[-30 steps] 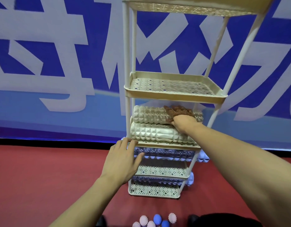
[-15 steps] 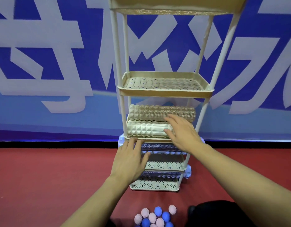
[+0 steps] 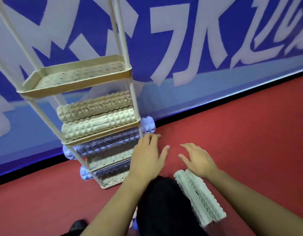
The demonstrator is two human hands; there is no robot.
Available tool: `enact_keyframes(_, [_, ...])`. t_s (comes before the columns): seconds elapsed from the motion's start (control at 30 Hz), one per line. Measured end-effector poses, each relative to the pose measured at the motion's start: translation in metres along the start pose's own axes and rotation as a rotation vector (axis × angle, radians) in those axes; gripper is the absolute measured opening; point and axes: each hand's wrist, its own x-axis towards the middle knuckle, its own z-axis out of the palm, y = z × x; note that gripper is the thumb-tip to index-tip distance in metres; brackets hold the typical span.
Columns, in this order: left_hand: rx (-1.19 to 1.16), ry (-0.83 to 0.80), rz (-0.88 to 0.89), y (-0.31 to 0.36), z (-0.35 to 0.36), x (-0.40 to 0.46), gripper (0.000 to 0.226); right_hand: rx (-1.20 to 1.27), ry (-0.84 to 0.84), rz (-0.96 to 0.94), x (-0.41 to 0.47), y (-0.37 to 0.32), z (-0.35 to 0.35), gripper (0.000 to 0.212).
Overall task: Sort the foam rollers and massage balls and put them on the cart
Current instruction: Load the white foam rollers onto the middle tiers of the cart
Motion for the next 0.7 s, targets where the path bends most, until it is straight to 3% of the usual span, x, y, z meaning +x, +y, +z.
enact_keyframes(0.3, [-0.145,-0.274,0.070,0.094,0.114,0.055,0.049,0.113,-0.236,0.328,-0.049,0.141,0.085,0.055])
enact_keyframes(0.5, [-0.332,-0.473,-0.099,0.100,0.179,0.071,0.049,0.282,-0.339,0.460,-0.035,0.200,0.142,0.054])
enact_keyframes(0.7, [-0.480,-0.419,-0.187,0.103,0.187,0.101,0.048,0.330,-0.459,0.589,-0.010,0.227,0.200,0.067])
